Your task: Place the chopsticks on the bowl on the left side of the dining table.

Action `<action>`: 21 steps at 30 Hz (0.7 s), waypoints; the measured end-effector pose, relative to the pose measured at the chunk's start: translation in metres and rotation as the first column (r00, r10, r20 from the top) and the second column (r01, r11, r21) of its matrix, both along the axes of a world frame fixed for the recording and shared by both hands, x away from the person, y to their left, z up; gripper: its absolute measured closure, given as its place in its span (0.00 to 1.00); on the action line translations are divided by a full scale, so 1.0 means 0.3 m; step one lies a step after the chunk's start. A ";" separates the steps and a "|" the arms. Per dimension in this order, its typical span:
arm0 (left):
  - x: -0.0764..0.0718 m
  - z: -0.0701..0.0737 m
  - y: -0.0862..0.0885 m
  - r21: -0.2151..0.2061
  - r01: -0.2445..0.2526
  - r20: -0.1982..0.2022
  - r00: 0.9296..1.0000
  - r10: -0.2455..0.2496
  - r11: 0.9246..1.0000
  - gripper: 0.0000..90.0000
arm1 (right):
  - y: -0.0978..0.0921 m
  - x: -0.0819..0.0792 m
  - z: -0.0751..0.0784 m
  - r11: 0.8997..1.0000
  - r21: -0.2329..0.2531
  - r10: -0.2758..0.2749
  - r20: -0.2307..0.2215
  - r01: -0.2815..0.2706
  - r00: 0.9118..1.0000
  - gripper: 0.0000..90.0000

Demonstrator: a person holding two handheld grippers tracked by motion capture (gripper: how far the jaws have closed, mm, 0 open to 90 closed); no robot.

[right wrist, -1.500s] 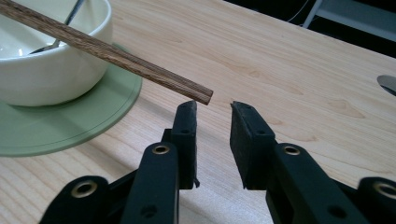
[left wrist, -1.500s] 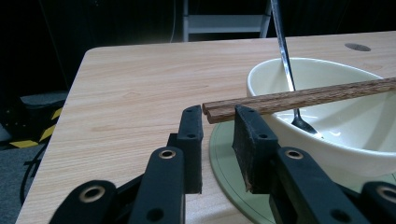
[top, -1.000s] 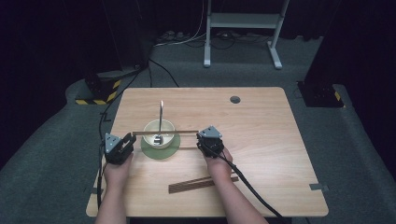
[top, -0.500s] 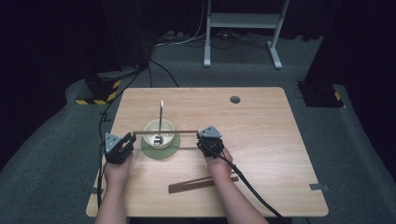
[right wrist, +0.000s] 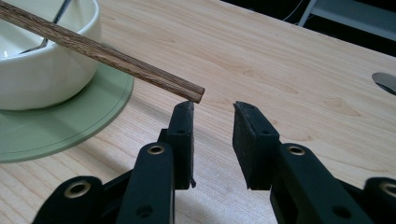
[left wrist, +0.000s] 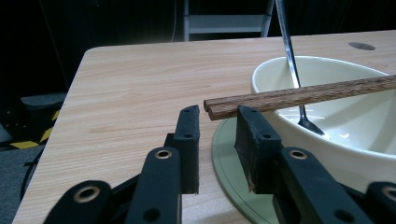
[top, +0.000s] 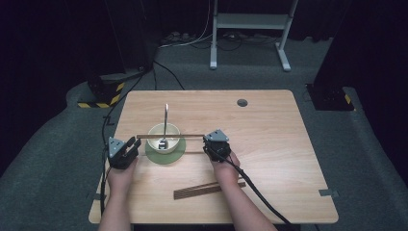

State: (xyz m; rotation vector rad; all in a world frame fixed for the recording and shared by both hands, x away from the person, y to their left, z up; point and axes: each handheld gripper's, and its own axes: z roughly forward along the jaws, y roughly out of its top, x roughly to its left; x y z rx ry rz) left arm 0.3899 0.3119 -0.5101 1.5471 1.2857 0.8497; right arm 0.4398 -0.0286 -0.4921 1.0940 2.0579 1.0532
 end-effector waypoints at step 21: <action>-0.044 0.018 -0.025 0.032 -0.003 -0.037 0.999 0.004 0.999 0.60 | -0.060 -0.070 0.026 0.999 0.022 0.026 0.003 -0.026 1.000 0.58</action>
